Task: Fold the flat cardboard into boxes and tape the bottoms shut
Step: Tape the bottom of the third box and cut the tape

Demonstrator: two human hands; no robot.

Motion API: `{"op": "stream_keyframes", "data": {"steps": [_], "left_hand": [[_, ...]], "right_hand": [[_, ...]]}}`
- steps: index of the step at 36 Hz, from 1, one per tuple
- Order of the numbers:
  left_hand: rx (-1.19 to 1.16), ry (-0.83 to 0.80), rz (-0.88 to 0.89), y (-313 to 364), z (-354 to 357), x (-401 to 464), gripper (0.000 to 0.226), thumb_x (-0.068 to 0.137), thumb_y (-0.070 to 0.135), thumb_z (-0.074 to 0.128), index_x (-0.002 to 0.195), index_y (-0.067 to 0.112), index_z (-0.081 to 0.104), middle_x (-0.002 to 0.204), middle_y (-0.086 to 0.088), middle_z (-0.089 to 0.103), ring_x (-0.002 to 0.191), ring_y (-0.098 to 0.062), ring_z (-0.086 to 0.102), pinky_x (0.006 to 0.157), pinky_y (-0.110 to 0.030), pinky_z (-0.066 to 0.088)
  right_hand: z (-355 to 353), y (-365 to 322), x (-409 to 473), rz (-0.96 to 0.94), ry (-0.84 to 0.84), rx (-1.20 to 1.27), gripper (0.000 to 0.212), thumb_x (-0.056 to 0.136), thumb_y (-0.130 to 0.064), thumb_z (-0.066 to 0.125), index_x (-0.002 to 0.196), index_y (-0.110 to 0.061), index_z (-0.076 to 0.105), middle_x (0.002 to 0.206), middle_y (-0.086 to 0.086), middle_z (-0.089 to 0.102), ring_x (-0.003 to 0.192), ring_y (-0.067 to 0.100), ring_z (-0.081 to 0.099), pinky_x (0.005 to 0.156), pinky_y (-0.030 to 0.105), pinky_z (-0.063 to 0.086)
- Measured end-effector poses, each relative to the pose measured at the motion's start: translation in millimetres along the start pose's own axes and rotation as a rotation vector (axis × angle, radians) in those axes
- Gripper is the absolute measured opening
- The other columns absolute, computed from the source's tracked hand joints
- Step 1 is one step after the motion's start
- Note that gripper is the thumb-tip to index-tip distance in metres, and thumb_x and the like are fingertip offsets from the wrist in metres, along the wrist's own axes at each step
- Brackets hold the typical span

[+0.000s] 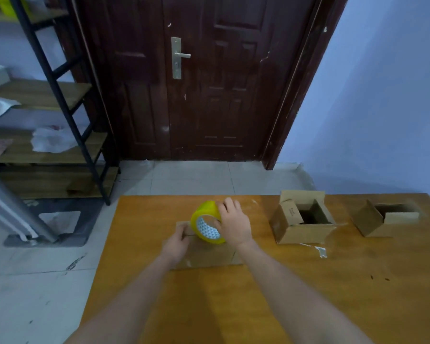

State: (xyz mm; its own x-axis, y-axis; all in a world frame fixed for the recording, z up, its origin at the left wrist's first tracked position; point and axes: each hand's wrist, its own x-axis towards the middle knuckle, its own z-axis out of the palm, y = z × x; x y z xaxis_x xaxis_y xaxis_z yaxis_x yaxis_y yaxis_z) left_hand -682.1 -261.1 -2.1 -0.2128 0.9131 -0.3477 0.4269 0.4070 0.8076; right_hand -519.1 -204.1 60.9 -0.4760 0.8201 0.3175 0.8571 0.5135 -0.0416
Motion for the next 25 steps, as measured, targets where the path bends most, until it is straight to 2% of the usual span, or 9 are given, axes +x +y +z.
{"op": "stream_keyframes", "data": {"steps": [2,3,5,7,10,13,17,21,25], "left_hand": [[-0.045,0.189,0.045,7,0,-4,0.043,0.098,0.016,0.042,0.141,0.009,0.038,0.141,-0.014,0.048,0.129,-0.031,0.045,0.105,-0.039,0.038],[-0.048,0.294,0.104,14,-1,-6,0.042,0.098,0.017,0.043,0.139,0.007,0.041,0.14,-0.014,0.048,0.129,-0.03,0.045,0.106,-0.038,0.037],[0.017,0.443,0.257,33,-2,-11,0.044,0.096,0.028,0.043,0.134,0.006,0.047,0.135,-0.012,0.051,0.127,-0.027,0.045,0.106,-0.039,0.037],[0.1,0.438,0.397,52,-4,-14,0.055,0.091,0.045,0.034,0.129,0.009,0.052,0.131,-0.007,0.052,0.125,-0.022,0.045,0.104,-0.039,0.039],[0.252,0.366,0.498,72,-3,-13,0.049,0.09,0.045,0.036,0.113,0.012,0.063,0.12,-0.002,0.056,0.117,-0.019,0.049,0.097,-0.035,0.042],[0.367,0.359,0.446,82,6,-10,0.028,0.092,0.031,0.052,0.112,0.013,0.062,0.116,0.0,0.057,0.114,-0.018,0.05,0.092,-0.033,0.045],[0.318,0.41,0.293,85,12,-13,0.032,0.093,0.029,0.055,0.117,0.01,0.061,0.115,-0.001,0.055,0.114,-0.016,0.047,0.091,-0.025,0.04],[0.287,0.447,0.21,90,8,-15,0.031,0.091,0.026,0.059,0.114,0.005,0.064,0.112,-0.006,0.058,0.11,-0.021,0.053,0.088,-0.028,0.041],[0.255,0.443,0.128,94,1,-18,0.032,0.091,0.025,0.06,0.117,0.006,0.064,0.118,-0.006,0.061,0.108,-0.022,0.057,0.086,-0.029,0.044]], "right_hand": [[2,0,0,-0.038,0.032,0.022,0.046,0.076,-0.05,0.055,0.094,-0.01,0.068,0.085,0.005,0.057,0.081,0.02,0.045,0.035,0.024,0.044],[5,2,0,-0.055,0.042,0.052,0.045,0.078,-0.049,0.053,0.096,-0.01,0.066,0.087,0.005,0.056,0.081,0.02,0.043,0.037,0.025,0.046],[10,6,-2,-0.083,0.043,0.131,0.043,0.07,-0.042,0.073,0.1,-0.012,0.062,0.088,0.005,0.055,0.081,0.021,0.043,0.044,0.027,0.048],[13,9,-4,-0.098,0.026,0.207,0.059,0.055,-0.036,0.086,0.102,-0.015,0.057,0.088,0.005,0.055,0.081,0.021,0.044,0.05,0.026,0.049],[15,12,-4,-0.121,0.011,0.264,0.057,0.06,-0.037,0.083,0.105,-0.016,0.056,0.09,0.005,0.054,0.083,0.023,0.047,0.054,0.027,0.051],[16,14,-3,-0.099,-0.009,0.334,0.045,0.069,-0.034,0.073,0.107,-0.012,0.063,0.092,0.007,0.055,0.083,0.027,0.055,0.054,0.03,0.053],[16,10,-3,-0.042,-0.043,0.469,0.047,0.068,-0.02,0.081,0.111,-0.009,0.065,0.097,0.009,0.055,0.089,0.028,0.053,0.059,0.035,0.051],[15,4,-1,-0.007,-0.062,0.556,0.044,0.074,-0.021,0.077,0.114,-0.009,0.064,0.102,0.008,0.053,0.095,0.026,0.048,0.071,0.03,0.045],[12,1,1,0.018,-0.073,0.643,0.04,0.08,-0.026,0.073,0.115,-0.01,0.061,0.108,0.004,0.05,0.104,0.02,0.046,0.08,0.028,0.046]]}}
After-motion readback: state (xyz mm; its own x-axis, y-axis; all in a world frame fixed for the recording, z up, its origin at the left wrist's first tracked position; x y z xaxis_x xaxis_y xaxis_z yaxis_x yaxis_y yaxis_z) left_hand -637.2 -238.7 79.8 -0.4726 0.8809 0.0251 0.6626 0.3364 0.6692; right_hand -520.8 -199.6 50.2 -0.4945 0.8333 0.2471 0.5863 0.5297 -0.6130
